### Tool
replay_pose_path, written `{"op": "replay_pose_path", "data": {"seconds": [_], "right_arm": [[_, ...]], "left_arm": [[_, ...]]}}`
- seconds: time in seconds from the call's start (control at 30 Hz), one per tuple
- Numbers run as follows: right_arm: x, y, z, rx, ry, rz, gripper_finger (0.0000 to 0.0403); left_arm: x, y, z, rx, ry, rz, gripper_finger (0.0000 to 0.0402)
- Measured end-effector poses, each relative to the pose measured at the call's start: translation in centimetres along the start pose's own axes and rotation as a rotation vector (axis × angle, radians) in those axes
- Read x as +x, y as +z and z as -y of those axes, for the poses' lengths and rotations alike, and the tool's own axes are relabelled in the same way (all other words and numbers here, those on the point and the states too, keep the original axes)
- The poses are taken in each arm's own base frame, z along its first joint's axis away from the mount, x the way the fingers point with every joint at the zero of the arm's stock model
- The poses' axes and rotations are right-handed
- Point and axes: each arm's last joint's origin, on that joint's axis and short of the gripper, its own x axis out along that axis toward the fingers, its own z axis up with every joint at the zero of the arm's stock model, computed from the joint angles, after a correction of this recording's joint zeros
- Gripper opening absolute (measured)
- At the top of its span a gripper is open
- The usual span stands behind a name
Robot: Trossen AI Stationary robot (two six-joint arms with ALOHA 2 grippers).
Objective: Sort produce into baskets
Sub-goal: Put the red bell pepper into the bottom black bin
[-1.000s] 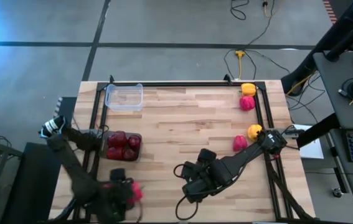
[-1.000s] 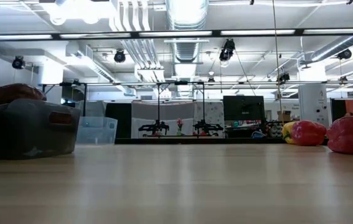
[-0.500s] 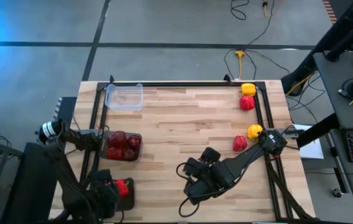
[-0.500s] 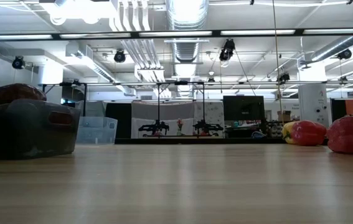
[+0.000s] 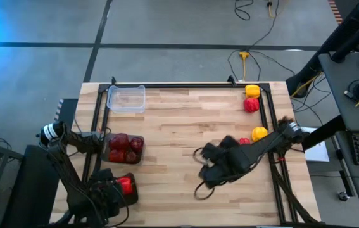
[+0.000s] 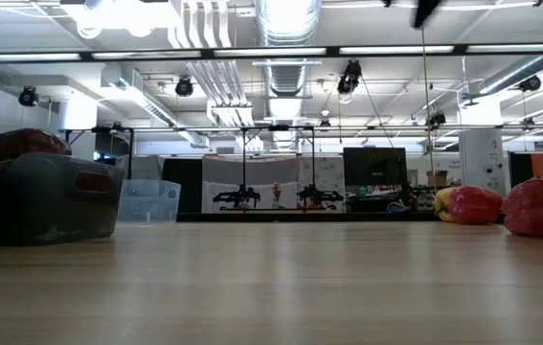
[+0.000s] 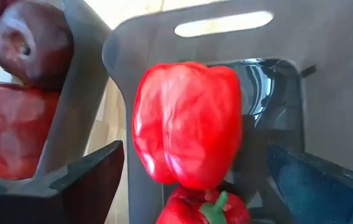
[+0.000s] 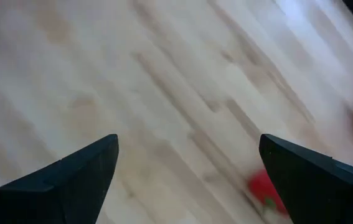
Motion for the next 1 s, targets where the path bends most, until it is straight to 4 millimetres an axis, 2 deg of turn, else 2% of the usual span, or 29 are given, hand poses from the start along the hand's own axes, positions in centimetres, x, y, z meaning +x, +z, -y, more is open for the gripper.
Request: {"op": "replay_pose_path", "data": {"seconds": [0.23,0.33,0.4,0.5,0.7,0.87,1.0], "right_arm": [[2.6,-4.7,7.5,0.489,-0.176,-0.039,0.038],[4.0,-6.1,9.7,0.694,-0.224,-0.053,0.038],[5.3,-6.8,10.9,0.768,-0.264,-0.071,0.038],[7.4,-7.6,12.1,0.832,-0.316,-0.096,0.038],[11.9,-8.5,13.7,0.896,-0.296,-0.147,0.038],[13.7,-9.2,15.0,0.878,-0.351,-0.22,0.038],[14.6,-9.5,15.3,0.88,-0.349,-0.253,0.038]], "left_arm": [[-3.2,1.3,0.3,0.043,-0.026,0.012,0.0372],[-4.5,2.1,0.4,0.057,-0.033,0.09,0.0372],[-5.1,2.6,0.4,0.051,-0.032,0.159,0.0372],[-5.2,3.0,0.4,0.037,-0.031,0.194,0.0372],[-3.9,2.3,0.8,0.034,-0.059,0.153,0.0372],[-2.8,1.6,1.4,0.025,-0.122,0.076,0.0372],[-3.1,0.6,2.0,0.027,-0.191,0.049,0.0368]]}}
